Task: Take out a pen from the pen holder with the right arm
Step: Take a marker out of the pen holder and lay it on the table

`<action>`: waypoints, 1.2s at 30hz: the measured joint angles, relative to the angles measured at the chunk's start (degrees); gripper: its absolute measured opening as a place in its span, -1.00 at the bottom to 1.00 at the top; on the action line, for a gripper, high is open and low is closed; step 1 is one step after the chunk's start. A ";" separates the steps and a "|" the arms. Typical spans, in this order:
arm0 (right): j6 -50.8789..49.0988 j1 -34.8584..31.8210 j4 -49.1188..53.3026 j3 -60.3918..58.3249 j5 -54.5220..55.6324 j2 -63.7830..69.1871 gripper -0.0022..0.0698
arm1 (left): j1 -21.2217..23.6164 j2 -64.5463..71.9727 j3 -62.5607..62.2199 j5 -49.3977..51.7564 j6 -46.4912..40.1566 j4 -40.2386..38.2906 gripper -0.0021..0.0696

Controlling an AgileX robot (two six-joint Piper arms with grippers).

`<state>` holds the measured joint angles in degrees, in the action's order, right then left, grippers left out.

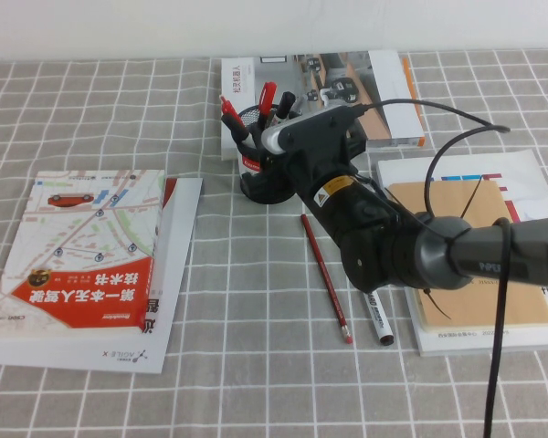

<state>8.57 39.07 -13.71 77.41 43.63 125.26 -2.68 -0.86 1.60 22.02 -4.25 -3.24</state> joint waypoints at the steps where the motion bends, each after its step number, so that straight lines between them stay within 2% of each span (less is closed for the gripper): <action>1: 0.00 -0.14 -0.29 0.23 -0.34 0.28 0.13 | 0.00 0.00 0.00 0.00 0.00 0.00 -0.95; 10: 0.00 -0.24 -0.94 0.88 -1.03 0.68 0.08 | 0.00 0.00 0.00 0.00 0.00 0.00 -0.95; 26: 2.02 -0.24 -0.97 0.88 -0.69 0.68 -0.68 | 0.00 0.00 0.00 0.00 0.00 0.00 -0.95; 36: 4.53 -0.24 -0.97 0.88 -2.58 -0.39 -0.71 | 0.00 0.00 0.00 0.00 0.00 0.00 -0.95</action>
<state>13.10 38.83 -14.68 78.29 41.05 124.86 -2.68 -0.86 1.60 22.02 -4.25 -3.24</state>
